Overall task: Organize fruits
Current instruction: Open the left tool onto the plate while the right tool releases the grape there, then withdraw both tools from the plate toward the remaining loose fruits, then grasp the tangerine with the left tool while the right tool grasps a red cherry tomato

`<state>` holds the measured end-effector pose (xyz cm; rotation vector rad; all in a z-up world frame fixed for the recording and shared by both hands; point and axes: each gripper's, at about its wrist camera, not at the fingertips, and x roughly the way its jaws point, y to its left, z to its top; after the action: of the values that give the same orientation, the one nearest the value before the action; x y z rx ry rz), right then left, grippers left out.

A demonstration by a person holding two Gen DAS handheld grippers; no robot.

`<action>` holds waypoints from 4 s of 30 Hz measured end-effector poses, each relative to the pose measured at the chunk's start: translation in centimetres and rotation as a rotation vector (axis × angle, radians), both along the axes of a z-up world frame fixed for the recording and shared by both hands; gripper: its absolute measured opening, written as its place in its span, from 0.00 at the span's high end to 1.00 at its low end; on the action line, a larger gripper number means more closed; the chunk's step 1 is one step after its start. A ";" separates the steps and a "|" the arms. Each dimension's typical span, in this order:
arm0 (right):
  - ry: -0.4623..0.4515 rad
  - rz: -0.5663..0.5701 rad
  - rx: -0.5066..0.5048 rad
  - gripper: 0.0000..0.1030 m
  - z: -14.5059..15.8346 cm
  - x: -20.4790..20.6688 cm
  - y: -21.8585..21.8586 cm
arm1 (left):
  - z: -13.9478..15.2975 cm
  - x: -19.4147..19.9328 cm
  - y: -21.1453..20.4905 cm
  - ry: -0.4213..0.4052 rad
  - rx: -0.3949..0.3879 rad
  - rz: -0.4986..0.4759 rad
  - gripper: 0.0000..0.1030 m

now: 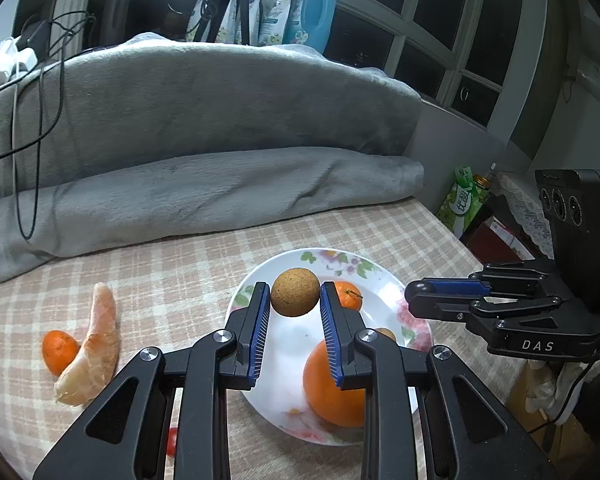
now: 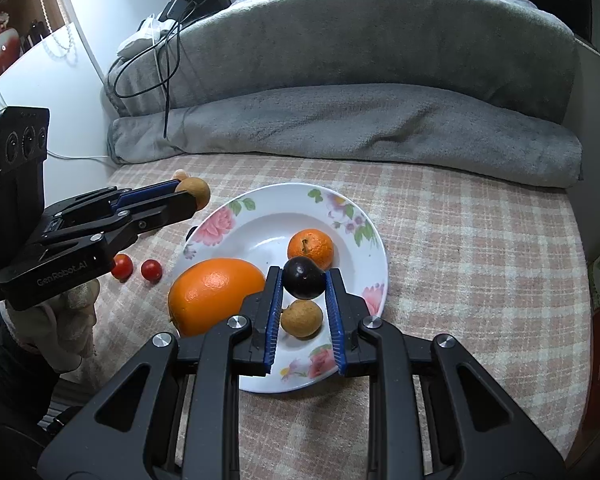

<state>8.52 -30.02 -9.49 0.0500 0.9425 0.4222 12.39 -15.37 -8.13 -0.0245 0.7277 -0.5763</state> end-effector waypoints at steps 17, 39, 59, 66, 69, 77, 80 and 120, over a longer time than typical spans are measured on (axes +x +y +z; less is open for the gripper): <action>-0.054 -0.019 -0.013 0.27 0.9 -0.4 -0.3 | 0.6 -0.4 0.0 -0.021 -0.004 0.002 0.54; -0.102 -0.041 -0.027 0.05 2.2 -1.5 0.0 | 2.4 -1.8 0.9 -0.079 -0.001 0.024 0.22; -0.160 -0.049 0.001 0.05 3.6 -2.6 1.3 | 3.2 -2.5 2.5 -0.107 -0.008 0.049 0.22; -0.184 -0.032 0.010 0.05 4.4 -2.8 2.6 | 3.4 -2.5 3.8 -0.112 -0.010 0.067 0.22; -0.188 -0.022 0.002 0.05 4.6 -2.7 3.4 | 3.5 -2.3 4.5 -0.114 -0.013 0.079 0.22; -0.204 0.024 0.005 0.05 5.2 -2.7 6.0 | 3.3 -2.0 7.1 -0.117 -0.011 0.121 0.22; -0.210 0.039 0.017 0.05 5.3 -2.8 6.7 | 3.2 -1.7 8.5 -0.115 -0.012 0.146 0.22; -0.040 0.358 0.048 0.31 -1.0 -2.4 19.2 | -3.8 3.3 18.5 0.137 -0.042 0.216 0.60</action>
<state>6.08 -10.80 -10.52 -0.0850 0.9035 0.7737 15.65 3.12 -11.90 -0.1816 0.8344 -0.3853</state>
